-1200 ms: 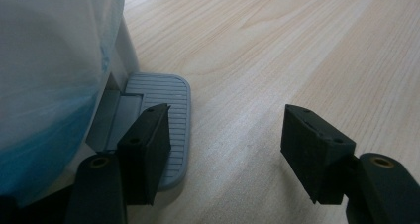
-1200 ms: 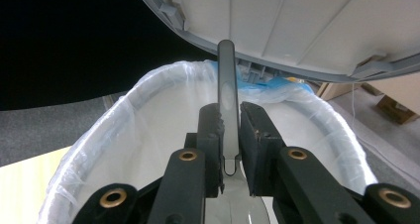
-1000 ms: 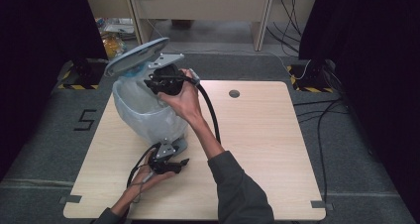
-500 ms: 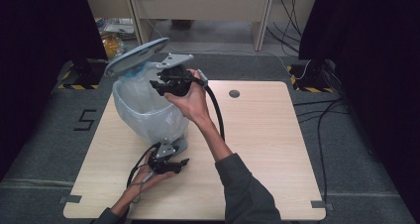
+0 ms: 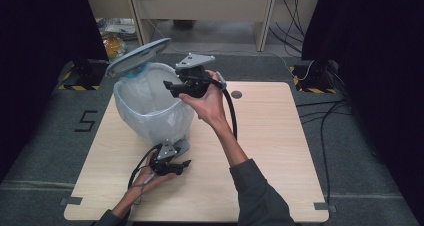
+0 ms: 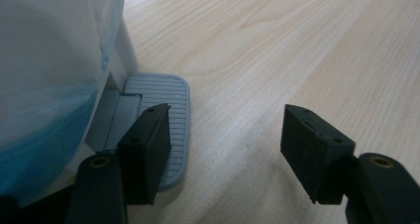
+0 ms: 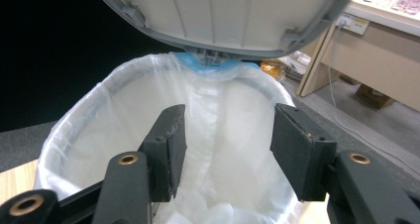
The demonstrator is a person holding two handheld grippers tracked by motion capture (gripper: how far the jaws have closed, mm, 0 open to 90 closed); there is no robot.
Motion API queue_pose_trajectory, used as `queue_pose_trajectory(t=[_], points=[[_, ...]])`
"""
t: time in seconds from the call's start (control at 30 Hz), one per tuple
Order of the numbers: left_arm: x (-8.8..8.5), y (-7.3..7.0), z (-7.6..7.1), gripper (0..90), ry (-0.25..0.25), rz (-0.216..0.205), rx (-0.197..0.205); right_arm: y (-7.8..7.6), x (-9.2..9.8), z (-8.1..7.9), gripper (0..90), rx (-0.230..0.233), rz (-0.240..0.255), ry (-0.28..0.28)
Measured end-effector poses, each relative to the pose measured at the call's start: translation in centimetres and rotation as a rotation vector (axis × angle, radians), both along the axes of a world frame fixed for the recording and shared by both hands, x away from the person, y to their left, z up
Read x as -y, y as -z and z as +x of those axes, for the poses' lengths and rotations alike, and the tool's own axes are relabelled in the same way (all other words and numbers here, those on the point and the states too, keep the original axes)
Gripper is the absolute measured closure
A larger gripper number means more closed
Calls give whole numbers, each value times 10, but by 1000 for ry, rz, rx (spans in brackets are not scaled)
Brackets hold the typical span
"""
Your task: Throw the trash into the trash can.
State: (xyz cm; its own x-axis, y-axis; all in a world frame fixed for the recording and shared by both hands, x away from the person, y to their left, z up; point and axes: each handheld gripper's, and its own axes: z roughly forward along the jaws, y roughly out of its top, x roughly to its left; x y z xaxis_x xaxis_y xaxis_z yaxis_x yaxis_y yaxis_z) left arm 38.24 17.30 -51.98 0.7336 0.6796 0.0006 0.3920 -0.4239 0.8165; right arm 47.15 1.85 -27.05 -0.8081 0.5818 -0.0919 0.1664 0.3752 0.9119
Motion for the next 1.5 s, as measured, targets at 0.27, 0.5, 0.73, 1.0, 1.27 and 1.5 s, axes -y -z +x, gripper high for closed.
queue_pose_trajectory(t=[0.27,0.5,0.73,1.0,1.27,1.5], points=[[0,0,0,361,4,-5,-1,6,29,-1,437,-13,16,46],[0,0,0,362,2,-12,-2,9,52,-5,422,-18,33,75],[0,0,0,362,2,-7,-2,16,73,-12,415,-16,25,99],[0,0,0,363,5,-5,6,25,92,-20,406,-23,27,115],[0,0,0,363,4,0,6,37,113,-31,386,-23,-1,150],[0,0,0,363,4,-4,6,52,132,-41,364,-31,-34,187]])
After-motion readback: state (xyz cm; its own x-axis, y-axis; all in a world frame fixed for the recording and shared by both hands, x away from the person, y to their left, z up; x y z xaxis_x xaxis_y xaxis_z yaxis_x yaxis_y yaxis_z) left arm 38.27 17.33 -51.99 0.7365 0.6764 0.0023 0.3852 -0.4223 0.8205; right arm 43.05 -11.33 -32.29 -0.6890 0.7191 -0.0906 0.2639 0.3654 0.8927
